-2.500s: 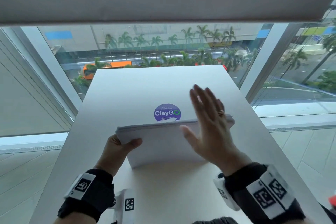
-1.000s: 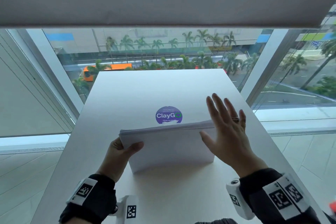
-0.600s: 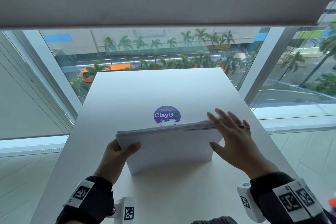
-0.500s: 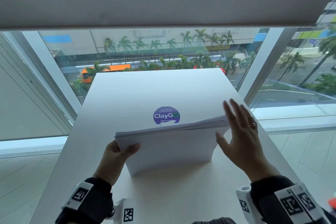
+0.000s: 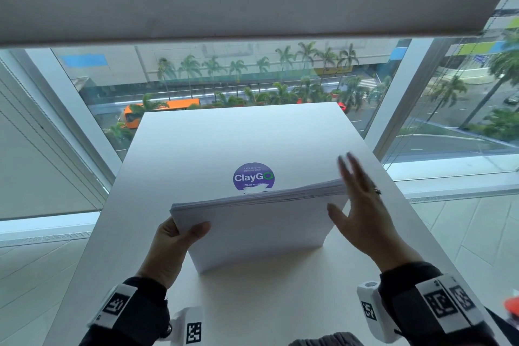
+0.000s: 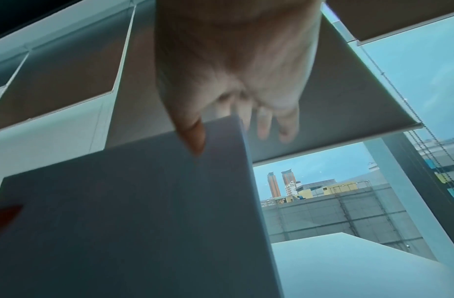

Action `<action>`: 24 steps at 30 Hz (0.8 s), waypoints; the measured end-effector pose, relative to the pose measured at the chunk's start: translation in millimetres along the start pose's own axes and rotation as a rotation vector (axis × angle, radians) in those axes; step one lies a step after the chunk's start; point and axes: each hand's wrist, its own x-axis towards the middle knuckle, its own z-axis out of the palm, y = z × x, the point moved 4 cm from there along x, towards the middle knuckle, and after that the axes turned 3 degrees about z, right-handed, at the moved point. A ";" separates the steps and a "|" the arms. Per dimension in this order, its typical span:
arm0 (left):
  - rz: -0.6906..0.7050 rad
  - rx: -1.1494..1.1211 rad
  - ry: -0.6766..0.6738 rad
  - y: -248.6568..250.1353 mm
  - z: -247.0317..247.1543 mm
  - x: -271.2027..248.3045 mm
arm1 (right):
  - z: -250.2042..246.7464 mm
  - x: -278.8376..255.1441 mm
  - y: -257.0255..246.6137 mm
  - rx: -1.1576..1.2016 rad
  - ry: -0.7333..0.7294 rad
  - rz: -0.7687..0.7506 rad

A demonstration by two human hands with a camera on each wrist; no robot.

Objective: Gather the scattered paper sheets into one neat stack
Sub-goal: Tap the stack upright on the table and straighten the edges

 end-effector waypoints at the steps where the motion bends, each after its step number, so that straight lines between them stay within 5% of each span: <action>1: 0.001 -0.005 -0.001 -1.1 -1.1 0.4 | 4.1 -0.5 2.3 0.034 -0.084 0.039; 6: 0.006 0.001 0.013 -2.3 -3.5 -0.7 | -11.4 3.7 11.7 0.202 0.205 0.192; 8: 0.014 -0.018 0.026 -2.4 -2.4 -0.3 | -6.5 4.6 17.7 0.231 0.117 0.235; 12: 0.025 -0.024 0.056 -2.9 -3.1 0.5 | 21.5 -4.0 30.5 0.735 -0.226 0.441; 17: 0.024 0.016 0.069 -3.2 -3.2 -0.3 | 29.0 -2.2 45.8 0.516 -0.035 0.409; 24: 0.048 0.008 0.089 4.1 2.1 -3.9 | 20.4 3.8 37.8 0.687 -0.019 0.341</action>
